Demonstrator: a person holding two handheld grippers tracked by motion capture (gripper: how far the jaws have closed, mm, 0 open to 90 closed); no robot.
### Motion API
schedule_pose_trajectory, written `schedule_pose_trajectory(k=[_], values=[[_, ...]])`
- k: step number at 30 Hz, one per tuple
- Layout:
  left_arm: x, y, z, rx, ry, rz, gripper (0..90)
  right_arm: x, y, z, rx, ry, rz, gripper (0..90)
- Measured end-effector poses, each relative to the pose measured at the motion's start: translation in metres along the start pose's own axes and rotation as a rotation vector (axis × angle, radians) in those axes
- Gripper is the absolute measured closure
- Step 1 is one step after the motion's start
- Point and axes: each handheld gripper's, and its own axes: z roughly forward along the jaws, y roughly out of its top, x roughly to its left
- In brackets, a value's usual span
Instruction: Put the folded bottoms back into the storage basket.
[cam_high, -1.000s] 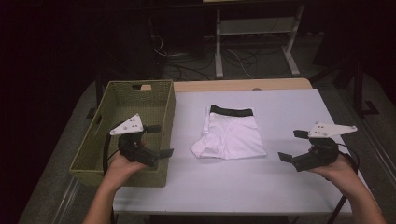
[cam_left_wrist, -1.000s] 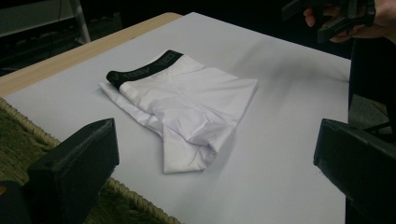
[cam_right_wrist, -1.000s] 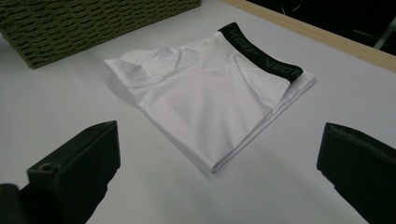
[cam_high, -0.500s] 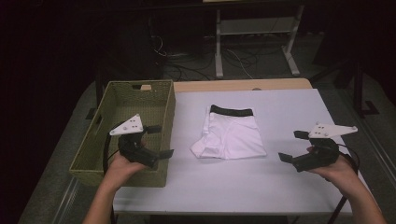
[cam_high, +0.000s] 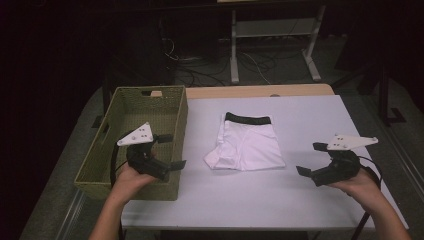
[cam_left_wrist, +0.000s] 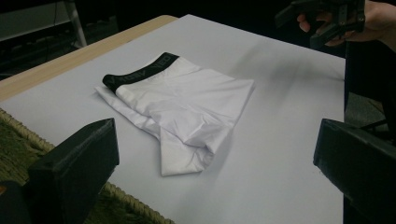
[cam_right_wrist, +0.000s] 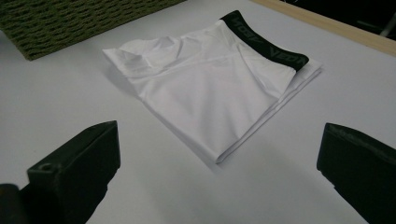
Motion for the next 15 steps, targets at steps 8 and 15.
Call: schedule_pose_trajectory(k=[8,15], values=[[-0.0003,0.0000,0.0000,-0.001,0.001,0.000,0.3,0.0006,-0.0046,0.0047,0.022,0.008,0.003,0.0],[-0.0002,-0.0001,-0.0001,-0.002,-0.001,0.000,0.3,0.0004,-0.0090,0.0064,0.023,-0.003,-0.003,0.0]])
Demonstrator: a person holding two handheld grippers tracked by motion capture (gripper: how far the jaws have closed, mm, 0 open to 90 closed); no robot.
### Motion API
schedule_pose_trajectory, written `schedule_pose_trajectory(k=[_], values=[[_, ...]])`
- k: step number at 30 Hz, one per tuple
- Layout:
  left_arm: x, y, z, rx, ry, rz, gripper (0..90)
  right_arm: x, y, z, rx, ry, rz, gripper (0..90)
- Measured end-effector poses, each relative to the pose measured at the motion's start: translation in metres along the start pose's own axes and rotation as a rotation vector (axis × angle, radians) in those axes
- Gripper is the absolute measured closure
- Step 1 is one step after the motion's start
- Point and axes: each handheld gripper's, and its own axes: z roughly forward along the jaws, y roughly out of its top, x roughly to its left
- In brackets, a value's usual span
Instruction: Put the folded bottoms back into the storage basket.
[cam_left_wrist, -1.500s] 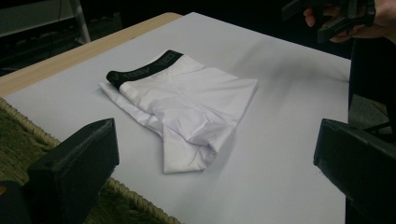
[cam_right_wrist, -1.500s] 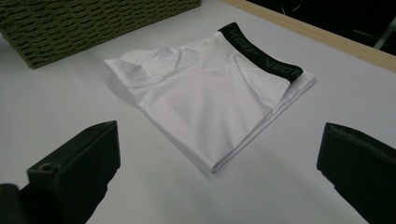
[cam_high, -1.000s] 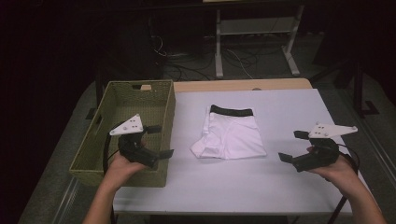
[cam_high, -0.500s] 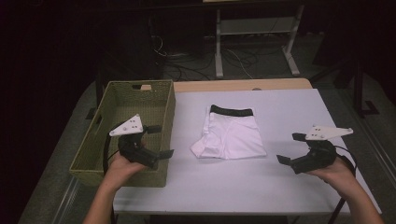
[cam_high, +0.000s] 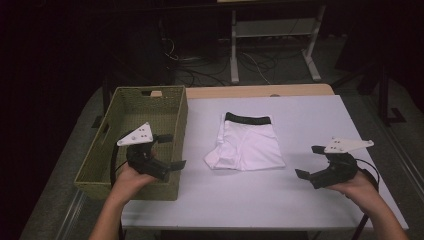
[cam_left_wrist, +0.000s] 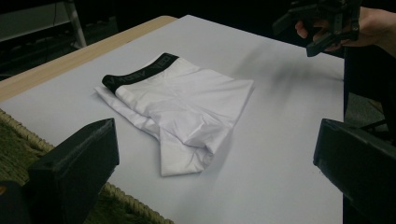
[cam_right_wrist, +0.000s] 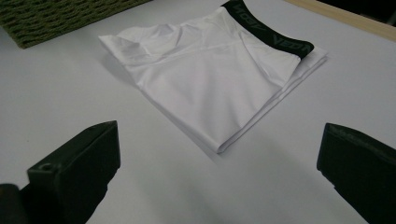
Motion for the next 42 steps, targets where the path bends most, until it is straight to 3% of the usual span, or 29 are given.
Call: schedule_pose_trajectory(k=[19,26,31,42], values=[[0.000,0.000,0.000,-0.002,-0.002,0.001,0.3,0.001,-0.010,0.011,0.025,-0.012,0.012,0.0],[0.000,0.000,-0.001,-0.004,-0.004,0.000,0.4,-0.001,-0.016,0.017,0.050,-0.010,0.039,0.0],[0.000,0.000,0.000,-0.004,-0.003,-0.002,0.4,0.000,-0.016,0.020,0.058,-0.030,0.045,0.0],[0.001,0.000,-0.001,-0.005,-0.007,-0.002,0.4,-0.002,-0.015,0.024,0.067,-0.019,0.055,0.0]])
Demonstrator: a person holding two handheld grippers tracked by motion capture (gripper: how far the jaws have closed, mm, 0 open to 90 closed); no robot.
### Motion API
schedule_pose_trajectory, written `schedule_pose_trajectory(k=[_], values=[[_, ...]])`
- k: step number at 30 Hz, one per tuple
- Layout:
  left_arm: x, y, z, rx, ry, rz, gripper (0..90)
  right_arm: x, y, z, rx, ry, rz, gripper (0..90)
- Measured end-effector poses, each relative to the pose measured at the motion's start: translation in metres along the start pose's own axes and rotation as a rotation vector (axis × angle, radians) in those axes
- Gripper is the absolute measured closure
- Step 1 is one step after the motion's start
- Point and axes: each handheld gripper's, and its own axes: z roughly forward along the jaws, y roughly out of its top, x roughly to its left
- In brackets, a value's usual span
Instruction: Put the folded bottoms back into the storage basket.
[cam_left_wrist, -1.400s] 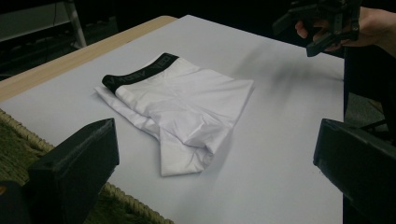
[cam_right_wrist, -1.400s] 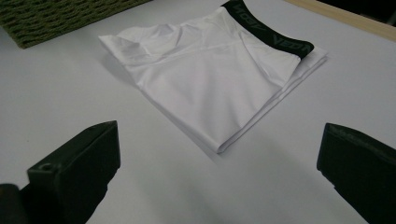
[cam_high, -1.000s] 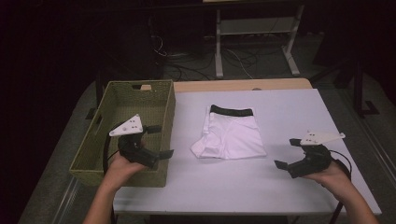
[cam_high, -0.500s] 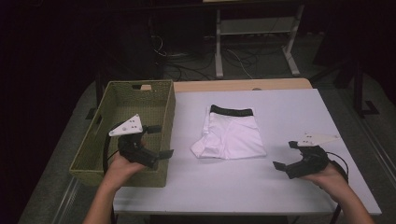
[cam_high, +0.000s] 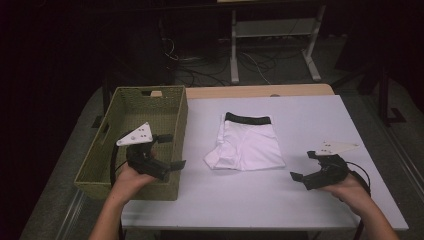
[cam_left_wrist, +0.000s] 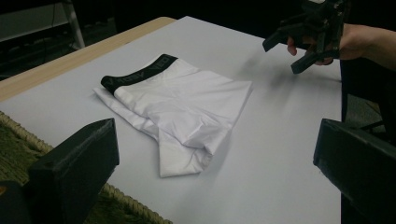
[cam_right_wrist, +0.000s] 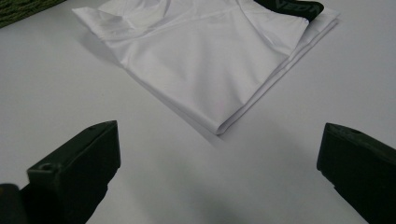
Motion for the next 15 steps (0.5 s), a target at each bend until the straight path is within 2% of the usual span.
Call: schedule_pose_trajectory(k=[15], values=[[0.000,0.000,0.000,-0.005,-0.001,-0.002,0.4,-0.001,0.011,0.011,0.001,0.009,0.006,0.0]])
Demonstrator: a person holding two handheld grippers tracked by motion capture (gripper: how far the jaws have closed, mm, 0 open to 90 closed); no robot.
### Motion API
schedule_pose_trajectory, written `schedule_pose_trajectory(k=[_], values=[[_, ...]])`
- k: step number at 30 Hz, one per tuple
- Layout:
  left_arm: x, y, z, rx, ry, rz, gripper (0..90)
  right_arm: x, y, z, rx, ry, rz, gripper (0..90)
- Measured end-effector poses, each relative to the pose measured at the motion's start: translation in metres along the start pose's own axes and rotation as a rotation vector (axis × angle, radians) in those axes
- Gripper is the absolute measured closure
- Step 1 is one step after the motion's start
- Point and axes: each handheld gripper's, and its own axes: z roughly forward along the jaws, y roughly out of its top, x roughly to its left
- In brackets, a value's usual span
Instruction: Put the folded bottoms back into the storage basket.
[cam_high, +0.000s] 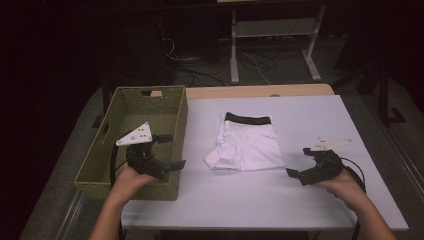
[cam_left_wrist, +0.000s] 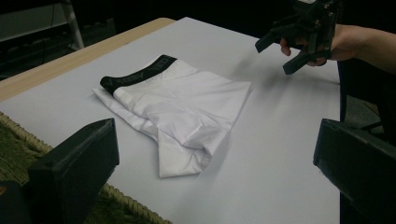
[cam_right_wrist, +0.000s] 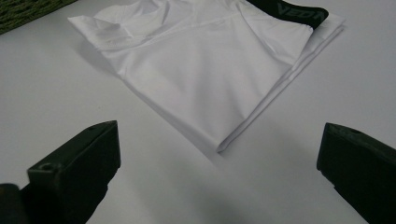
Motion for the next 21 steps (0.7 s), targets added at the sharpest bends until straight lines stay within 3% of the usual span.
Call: schedule_pose_trajectory(k=[21], values=[[0.000,0.000,0.000,-0.007,0.005,-0.001,0.4,0.004,0.020,0.022,0.010,0.036,-0.023,0.0]])
